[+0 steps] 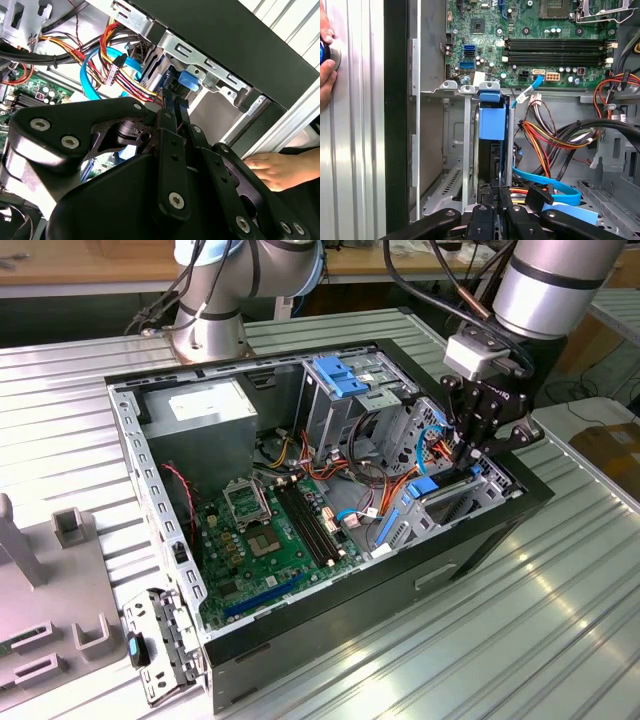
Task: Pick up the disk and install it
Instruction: 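Insert the first disk wire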
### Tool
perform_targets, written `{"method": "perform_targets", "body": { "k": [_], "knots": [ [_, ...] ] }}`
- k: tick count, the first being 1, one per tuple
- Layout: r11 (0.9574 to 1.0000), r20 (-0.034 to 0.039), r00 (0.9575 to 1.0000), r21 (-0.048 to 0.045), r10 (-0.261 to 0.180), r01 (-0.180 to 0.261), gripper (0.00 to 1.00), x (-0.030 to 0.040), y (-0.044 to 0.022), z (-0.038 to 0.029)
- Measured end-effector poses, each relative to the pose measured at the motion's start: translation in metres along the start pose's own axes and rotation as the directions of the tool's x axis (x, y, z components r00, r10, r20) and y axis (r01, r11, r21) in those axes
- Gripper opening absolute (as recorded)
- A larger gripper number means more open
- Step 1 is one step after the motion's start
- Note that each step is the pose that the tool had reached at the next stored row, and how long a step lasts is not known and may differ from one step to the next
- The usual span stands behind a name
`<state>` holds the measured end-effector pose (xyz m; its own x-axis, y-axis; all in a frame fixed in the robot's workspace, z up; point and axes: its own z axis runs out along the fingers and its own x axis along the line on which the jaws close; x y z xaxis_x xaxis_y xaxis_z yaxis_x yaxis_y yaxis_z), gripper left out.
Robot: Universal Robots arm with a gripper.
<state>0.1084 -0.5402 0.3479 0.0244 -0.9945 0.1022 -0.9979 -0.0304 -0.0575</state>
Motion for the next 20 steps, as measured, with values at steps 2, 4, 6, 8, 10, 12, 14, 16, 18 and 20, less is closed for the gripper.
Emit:
{"method": "perform_targets", "body": {
  "k": [2, 4, 6, 8, 10, 12, 14, 16, 18, 20],
  "knots": [
    [1.0000, 0.0040, 1.0000, 0.0002, 0.000, 0.000, 0.16, 0.0001, 0.0018, 0.0010],
    [1.0000, 0.0065, 1.0000, 0.0002, 0.000, 0.000, 0.16, 0.0000, 0.0019, 0.0011],
    [1.0000, 0.0113, 0.9999, 0.0003, 0.001, -0.001, 0.16, 0.0001, 0.0020, 0.0011],
    [1.0000, 0.0116, 0.9999, 0.0003, 0.001, -0.001, 0.16, 0.0001, 0.0016, 0.0010],
    [1.0000, 0.0116, 0.9999, 0.0003, 0.001, -0.001, 0.16, 0.0003, 0.0014, 0.0000],
    [1.0000, 0.0117, 0.9999, 0.0004, 0.001, -0.001, 0.16, 0.0004, 0.0012, -0.0008],
    [1.0000, 0.0122, 0.9999, 0.0002, 0.003, -0.003, 0.16, 0.0026, 0.0011, -0.0006],
    [1.0000, 0.0131, 0.9999, 0.0000, 0.005, -0.005, 0.16, 0.0034, 0.0011, -0.0004],
    [1.0000, 0.0135, 0.9999, 0.0000, 0.005, -0.005, 0.16, 0.0034, 0.0006, -0.0003],
    [1.0000, 0.0134, 0.9999, 0.0000, 0.005, -0.005, 0.16, 0.0034, 0.0002, -0.0002]
  ]
}}
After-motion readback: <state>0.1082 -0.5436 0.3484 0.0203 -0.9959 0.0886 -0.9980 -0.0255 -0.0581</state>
